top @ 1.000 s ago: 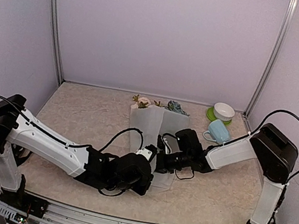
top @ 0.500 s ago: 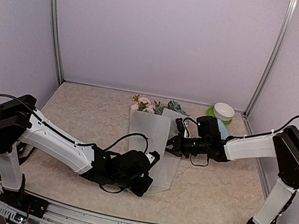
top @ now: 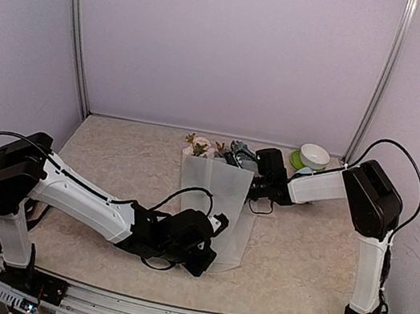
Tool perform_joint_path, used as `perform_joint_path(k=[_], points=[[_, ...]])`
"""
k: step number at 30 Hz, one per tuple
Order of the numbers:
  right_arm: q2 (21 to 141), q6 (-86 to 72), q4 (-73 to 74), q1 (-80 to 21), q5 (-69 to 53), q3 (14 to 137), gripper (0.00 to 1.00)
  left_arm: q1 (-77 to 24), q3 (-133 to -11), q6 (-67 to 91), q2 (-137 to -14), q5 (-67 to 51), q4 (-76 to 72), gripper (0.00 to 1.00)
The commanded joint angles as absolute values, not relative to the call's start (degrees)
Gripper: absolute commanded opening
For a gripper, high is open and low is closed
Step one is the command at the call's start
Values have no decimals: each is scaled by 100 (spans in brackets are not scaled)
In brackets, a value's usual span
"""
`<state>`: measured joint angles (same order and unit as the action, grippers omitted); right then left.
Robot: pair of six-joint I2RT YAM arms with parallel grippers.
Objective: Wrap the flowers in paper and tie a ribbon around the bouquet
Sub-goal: Fold the 2/3-folded wrapping paper at the center of the board.
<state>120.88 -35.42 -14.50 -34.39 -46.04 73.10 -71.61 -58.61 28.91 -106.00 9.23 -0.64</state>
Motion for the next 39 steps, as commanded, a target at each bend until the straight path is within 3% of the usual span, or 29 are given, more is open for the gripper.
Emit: perform_joint_path(k=[1, 12, 22, 24, 28, 35, 39], points=[[12472, -3498, -1265, -3456, -4502, 7786, 0, -7137, -6066, 2700, -10803, 751, 100, 0], [12832, -3534, -791, -3428, -3722, 8240, 0, -7125, -6226, 2568, -10872, 740, 316, 0], [10628, -2968, 170, -3014, -3187, 7265, 3, -7058, -6238, 2512, -11042, 564, 320, 0], [10273, -2931, 400, -2826, -3056, 6996, 9, -7049, -6257, 2503, -11059, 541, 321, 0], [9530, -2842, 698, -2619, -2826, 6332, 33, -7047, -6265, 2482, -11072, 492, 257, 0], [8534, -2856, 518, -2610, -3542, 5345, 71, -7027, -6248, 2488, -11139, 396, 216, 0], [8317, -3215, -163, -2661, -4019, 4825, 83, -7026, -6246, 2476, -11143, 380, 195, 0]])
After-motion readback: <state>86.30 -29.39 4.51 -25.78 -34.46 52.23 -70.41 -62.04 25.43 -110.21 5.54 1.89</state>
